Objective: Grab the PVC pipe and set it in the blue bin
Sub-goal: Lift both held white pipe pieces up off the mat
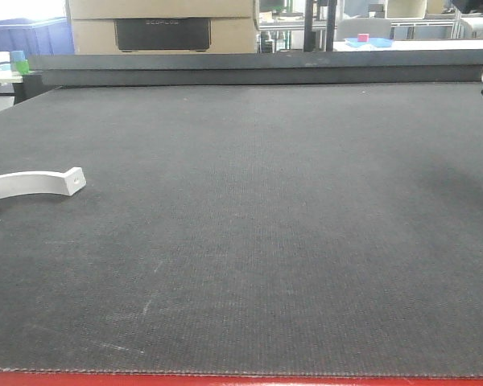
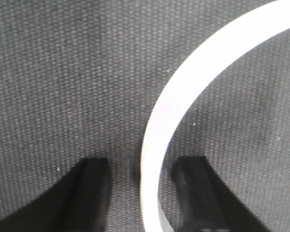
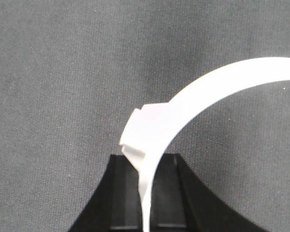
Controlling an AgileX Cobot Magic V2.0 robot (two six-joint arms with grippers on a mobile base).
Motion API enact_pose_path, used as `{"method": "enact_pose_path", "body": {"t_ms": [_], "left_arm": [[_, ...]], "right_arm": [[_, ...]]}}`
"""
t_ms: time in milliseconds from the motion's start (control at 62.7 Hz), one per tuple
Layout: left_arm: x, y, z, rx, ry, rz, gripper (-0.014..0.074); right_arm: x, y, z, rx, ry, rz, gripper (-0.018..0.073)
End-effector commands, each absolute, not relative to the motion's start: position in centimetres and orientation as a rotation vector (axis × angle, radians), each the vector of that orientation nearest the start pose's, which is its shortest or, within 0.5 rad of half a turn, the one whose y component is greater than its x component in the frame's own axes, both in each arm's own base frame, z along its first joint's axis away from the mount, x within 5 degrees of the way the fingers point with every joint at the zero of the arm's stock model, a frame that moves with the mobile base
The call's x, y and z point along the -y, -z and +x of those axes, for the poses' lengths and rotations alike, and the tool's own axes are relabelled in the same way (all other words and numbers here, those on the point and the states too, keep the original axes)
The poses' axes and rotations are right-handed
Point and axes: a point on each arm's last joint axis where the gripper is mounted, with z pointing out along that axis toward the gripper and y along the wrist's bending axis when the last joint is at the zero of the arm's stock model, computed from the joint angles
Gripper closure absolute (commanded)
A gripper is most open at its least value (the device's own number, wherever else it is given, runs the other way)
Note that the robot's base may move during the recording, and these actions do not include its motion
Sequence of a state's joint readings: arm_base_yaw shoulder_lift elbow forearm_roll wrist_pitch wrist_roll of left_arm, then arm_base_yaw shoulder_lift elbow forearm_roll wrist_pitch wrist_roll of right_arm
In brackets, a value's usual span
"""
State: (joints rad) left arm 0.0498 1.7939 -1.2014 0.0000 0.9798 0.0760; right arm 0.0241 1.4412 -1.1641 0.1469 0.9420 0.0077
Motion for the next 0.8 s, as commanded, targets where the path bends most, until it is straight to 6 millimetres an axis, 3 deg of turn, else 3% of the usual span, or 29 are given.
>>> {"method": "enact_pose_path", "body": {"t_ms": [0,159,319,430,781], "left_arm": [[-1.6,-19.7,33.8,-3.059,-0.007,0.031,0.0454],[-1.6,-19.6,33.6,-3.084,-0.005,0.031,0.0711],[-1.4,-20.4,32.7,-3.142,0.017,0.023,0.0707],[-1.3,-22.2,32.1,-3.098,0.034,0.013,0.0707],[0.3,-32.0,28.1,-2.694,0.242,-0.066,0.0707]], "right_arm": [[-1.8,-30.5,29.1,-2.669,-0.19,0.047,0.0727],[-1.8,-30.6,29.1,-2.671,-0.191,0.047,0.0727],[-1.8,-31.4,28.5,-2.657,-0.203,0.046,0.0727],[-1.8,-32.5,27.7,-2.613,-0.203,0.043,0.0727],[-1.7,-37.4,24.2,-2.379,-0.199,0.031,0.0727]]}}
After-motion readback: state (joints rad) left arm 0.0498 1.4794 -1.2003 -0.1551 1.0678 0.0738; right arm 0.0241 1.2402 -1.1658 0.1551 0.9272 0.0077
